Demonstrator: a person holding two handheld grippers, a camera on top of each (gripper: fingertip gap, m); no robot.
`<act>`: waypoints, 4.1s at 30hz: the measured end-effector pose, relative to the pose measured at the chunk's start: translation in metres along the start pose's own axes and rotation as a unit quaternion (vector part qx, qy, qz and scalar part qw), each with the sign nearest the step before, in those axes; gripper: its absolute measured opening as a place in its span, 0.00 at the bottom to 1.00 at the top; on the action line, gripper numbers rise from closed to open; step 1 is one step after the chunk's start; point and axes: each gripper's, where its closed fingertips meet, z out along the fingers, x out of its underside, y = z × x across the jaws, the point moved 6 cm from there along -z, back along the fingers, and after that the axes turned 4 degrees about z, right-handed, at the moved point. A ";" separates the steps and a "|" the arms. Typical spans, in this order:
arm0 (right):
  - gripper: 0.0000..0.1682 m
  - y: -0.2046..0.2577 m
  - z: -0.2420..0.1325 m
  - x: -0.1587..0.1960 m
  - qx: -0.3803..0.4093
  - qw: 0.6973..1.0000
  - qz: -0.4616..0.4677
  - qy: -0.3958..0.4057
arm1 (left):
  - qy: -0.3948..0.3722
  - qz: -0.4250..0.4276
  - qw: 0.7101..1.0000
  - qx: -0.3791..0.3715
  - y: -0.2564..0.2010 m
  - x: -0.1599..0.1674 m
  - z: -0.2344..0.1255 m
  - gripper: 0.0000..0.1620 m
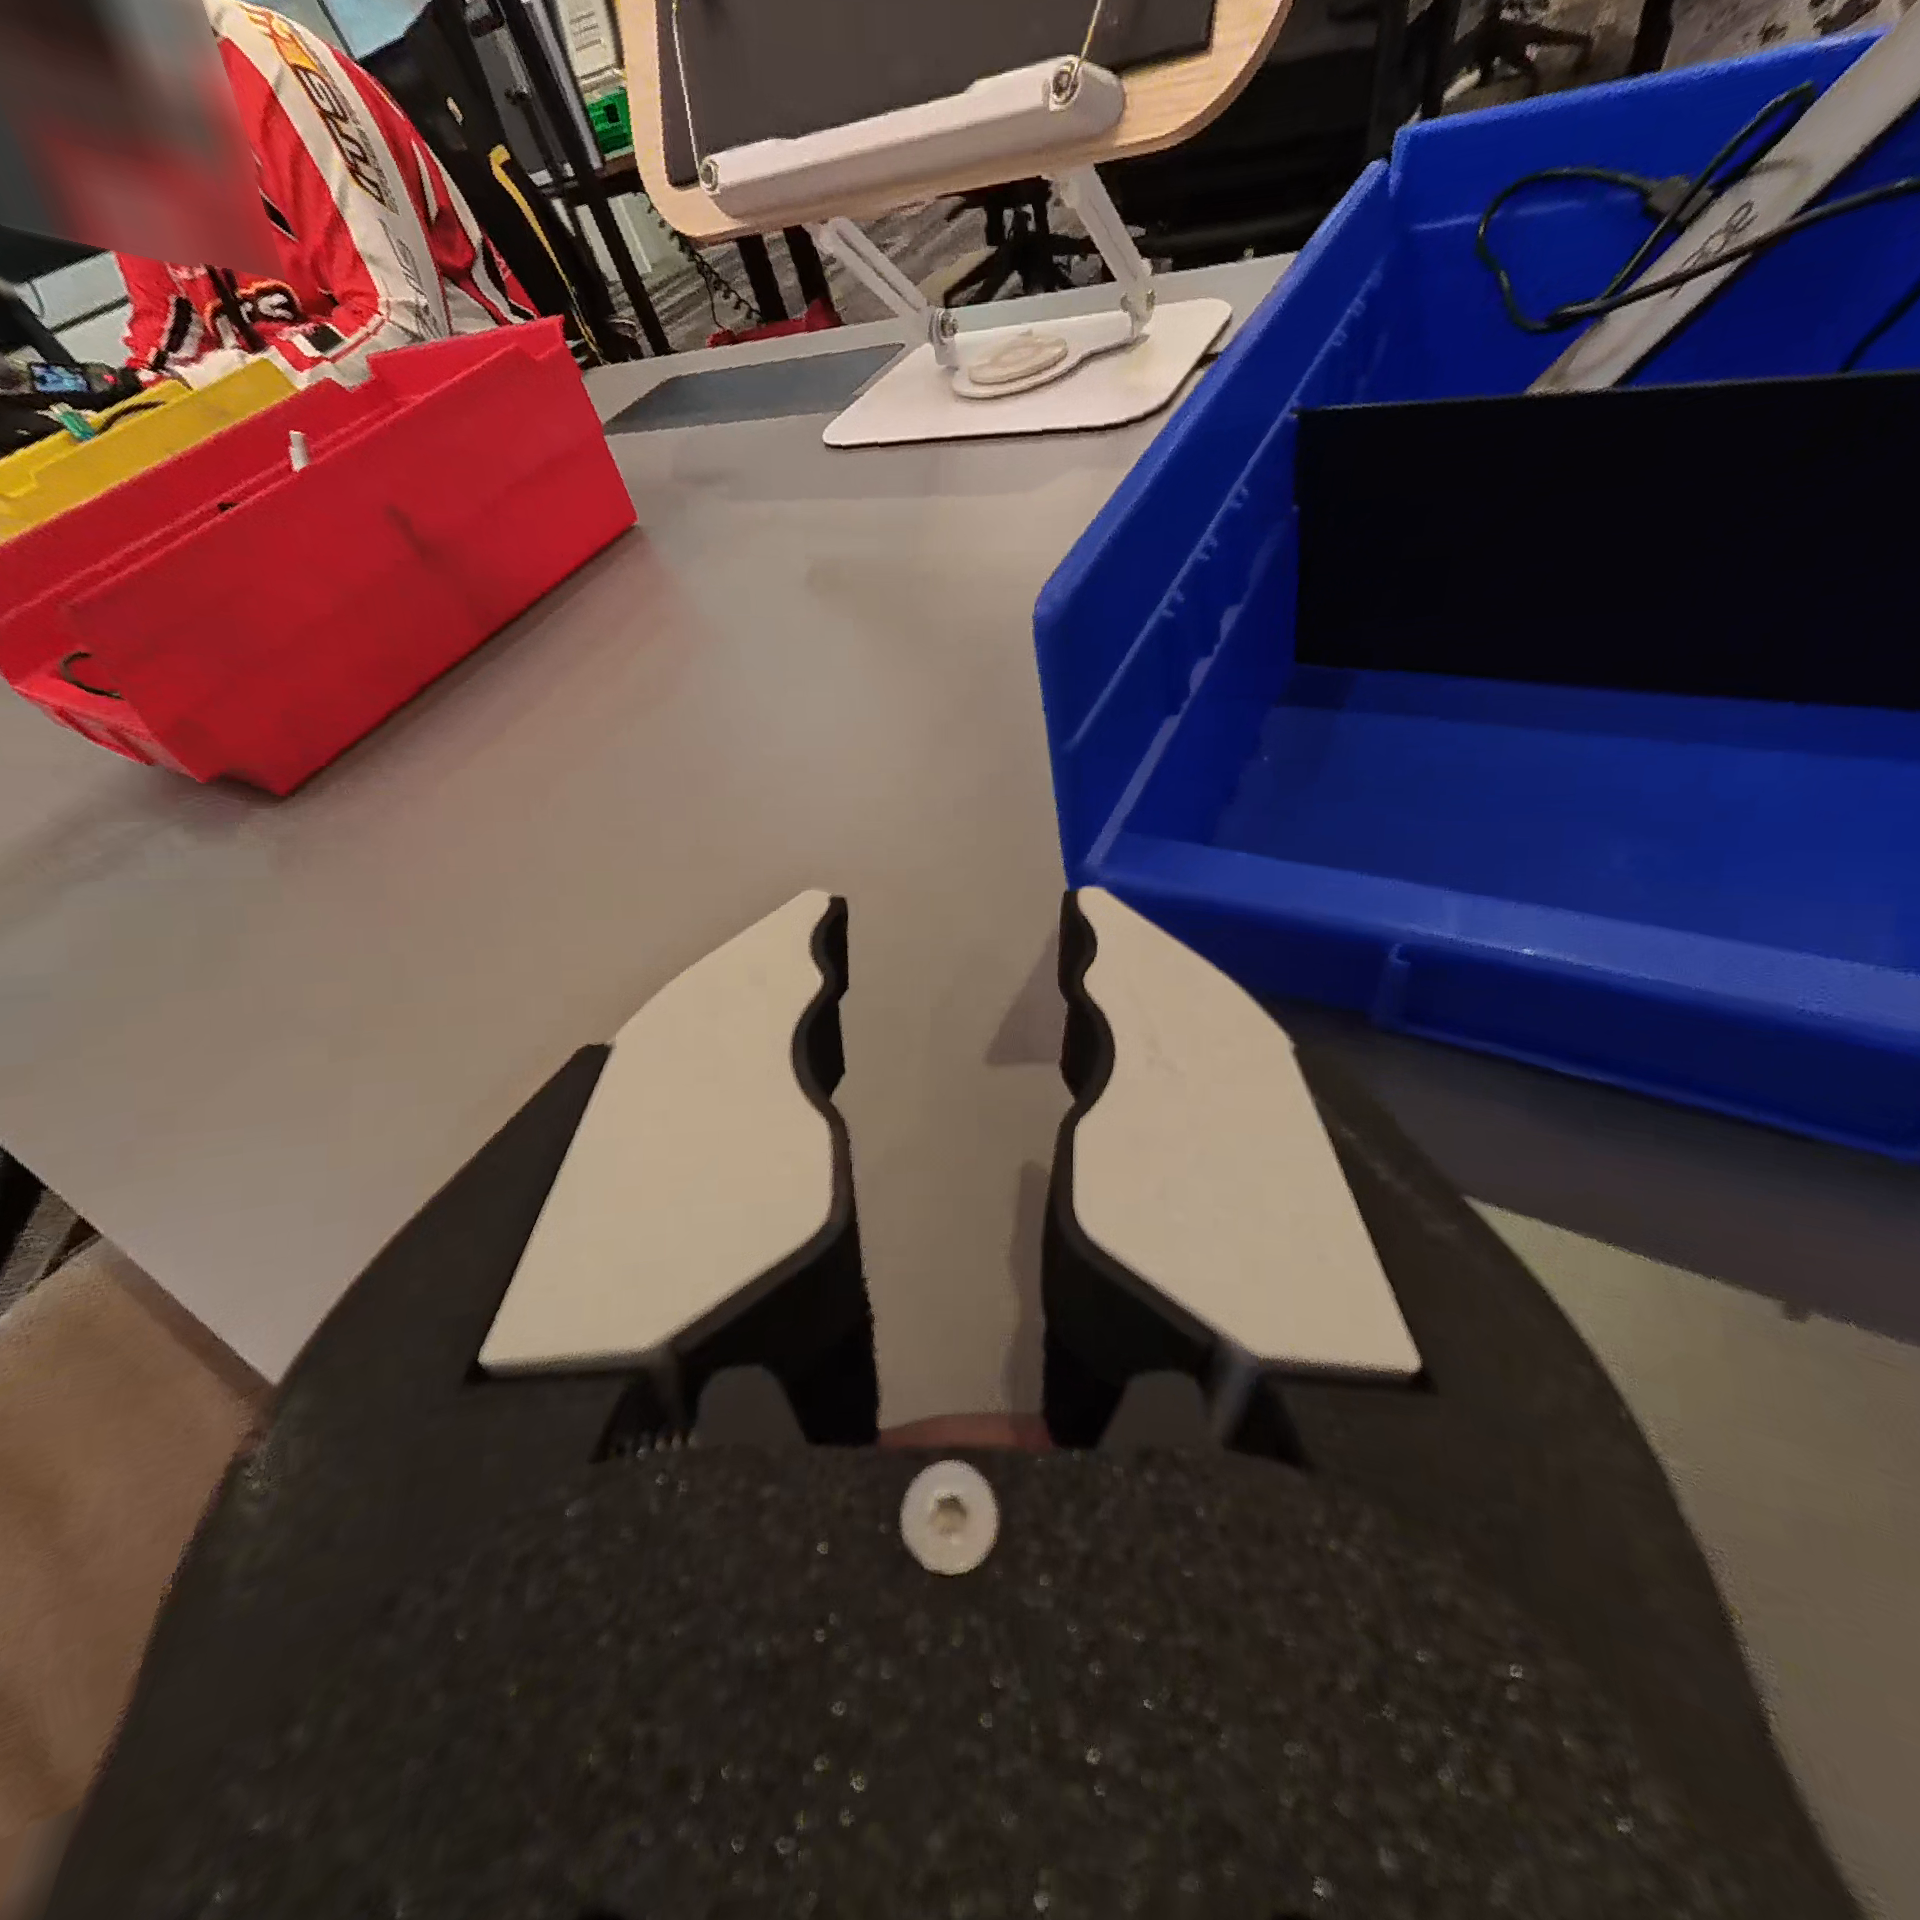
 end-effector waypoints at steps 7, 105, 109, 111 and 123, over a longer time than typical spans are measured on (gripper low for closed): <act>0.29 0.005 -0.003 -0.009 -0.033 0.999 -0.005 -0.038 | 0.153 0.088 0.980 0.087 0.105 0.029 0.096 0.22; 0.05 0.106 0.024 -0.063 -0.047 0.876 -0.315 -0.363 | -0.258 -0.488 0.730 0.404 -0.174 -0.144 0.123 0.02; 0.05 0.110 0.018 -0.064 -0.046 0.865 -0.343 -0.363 | -0.229 -0.480 0.749 0.396 -0.182 -0.136 0.135 0.01; 0.05 0.114 0.014 -0.064 -0.051 0.859 -0.354 -0.366 | -0.214 -0.465 0.764 0.393 -0.189 -0.133 0.141 0.02; 0.06 0.113 0.021 -0.074 -0.050 0.858 -0.411 -0.303 | -0.237 -0.455 0.795 0.324 -0.169 -0.114 0.128 0.04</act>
